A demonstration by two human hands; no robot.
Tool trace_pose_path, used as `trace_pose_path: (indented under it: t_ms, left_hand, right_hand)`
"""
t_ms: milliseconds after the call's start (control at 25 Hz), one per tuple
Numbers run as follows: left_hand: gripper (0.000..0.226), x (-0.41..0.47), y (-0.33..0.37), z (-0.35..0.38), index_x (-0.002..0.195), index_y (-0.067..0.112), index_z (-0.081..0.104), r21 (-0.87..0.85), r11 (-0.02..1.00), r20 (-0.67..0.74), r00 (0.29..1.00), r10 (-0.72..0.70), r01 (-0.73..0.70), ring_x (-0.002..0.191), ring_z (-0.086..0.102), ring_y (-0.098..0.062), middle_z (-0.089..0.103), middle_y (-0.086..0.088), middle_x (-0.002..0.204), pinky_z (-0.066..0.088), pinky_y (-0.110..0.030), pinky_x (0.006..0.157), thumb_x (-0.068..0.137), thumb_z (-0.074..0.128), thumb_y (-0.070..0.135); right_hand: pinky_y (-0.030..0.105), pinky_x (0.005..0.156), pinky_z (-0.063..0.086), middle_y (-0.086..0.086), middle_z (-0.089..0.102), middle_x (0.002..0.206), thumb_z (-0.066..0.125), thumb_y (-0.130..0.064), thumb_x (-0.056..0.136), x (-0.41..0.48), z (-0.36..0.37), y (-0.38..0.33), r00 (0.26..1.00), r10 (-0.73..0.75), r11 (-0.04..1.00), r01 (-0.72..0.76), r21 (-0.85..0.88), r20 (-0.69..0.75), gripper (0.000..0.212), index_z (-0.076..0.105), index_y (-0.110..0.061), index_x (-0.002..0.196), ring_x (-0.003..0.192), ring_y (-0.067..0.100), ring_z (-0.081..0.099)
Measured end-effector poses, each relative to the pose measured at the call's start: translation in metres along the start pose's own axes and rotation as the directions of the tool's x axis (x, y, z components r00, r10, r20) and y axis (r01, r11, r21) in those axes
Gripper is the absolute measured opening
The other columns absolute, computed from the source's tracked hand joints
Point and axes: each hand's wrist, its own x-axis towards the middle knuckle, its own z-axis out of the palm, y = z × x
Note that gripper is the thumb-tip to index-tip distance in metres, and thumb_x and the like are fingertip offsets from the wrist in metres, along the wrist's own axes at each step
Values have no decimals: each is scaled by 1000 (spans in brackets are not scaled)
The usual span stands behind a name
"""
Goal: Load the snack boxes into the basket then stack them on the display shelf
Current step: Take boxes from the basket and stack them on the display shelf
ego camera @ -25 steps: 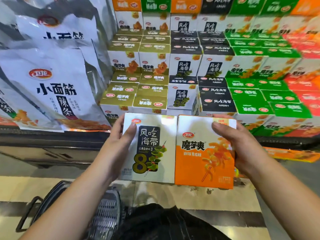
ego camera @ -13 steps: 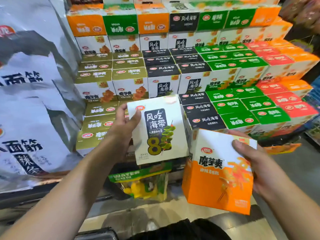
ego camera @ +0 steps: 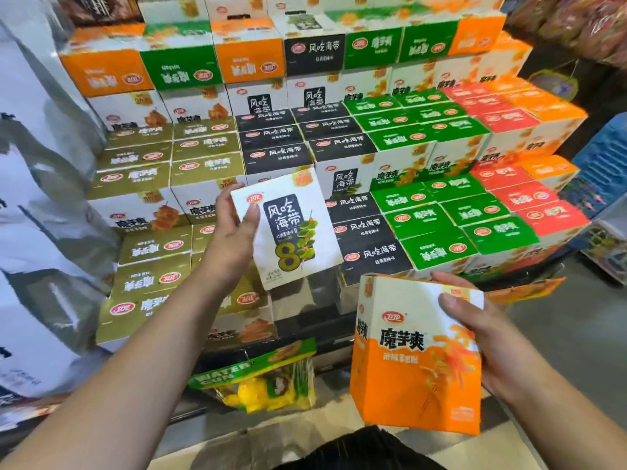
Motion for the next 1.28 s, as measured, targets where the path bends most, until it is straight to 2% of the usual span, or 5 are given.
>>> trace_pose_path:
  t_ms: [240,680,840,960,1280]
  left_hand:
    - [31,13,0,14,127,37,29,70,995,46,997,66,-69,84,66,5,54,15,117,50,-13,57,103,44,22]
    - [54,23,-17,2,99,56,37,249,967,98,995,25,-49,106,62,-14,59,4,118,58,-42,86,88,71,15]
    - [55,21,-23,-5,103,39,40,541,808,151,973,177,-231,105,54,-18,45,6,119,53,-34,85,74,84,24]
    - [54,21,-30,-5,107,27,40,680,669,216,954,210,-301,97,43,-12,42,5,113,34,-23,76,75,83,31]
    - [53,30,-41,0,105,29,42,898,285,311,942,124,-334,108,39,-20,40,2,112,28,-40,98,74,72,59]
  right_hand:
    - [53,79,56,20,69,114,100,-37,24,16,2,-1,999,45,998,-45,37,8,106,61,-20,121,100,43,68]
    - [66,96,44,22,65,122,100,-34,29,29,-1,8,997,73,996,-72,60,-22,110,56,-19,129,110,46,63]
    - [57,87,52,20,68,117,100,-36,23,29,-1,12,997,77,996,-76,50,-23,108,60,-22,122,104,43,66]
    - [51,76,58,18,70,113,100,-38,20,28,2,12,996,84,995,-84,44,-2,105,61,-24,117,99,41,68]
    - [56,87,53,19,69,114,99,-34,28,28,6,16,995,97,995,-97,27,6,99,61,-24,119,102,41,67]
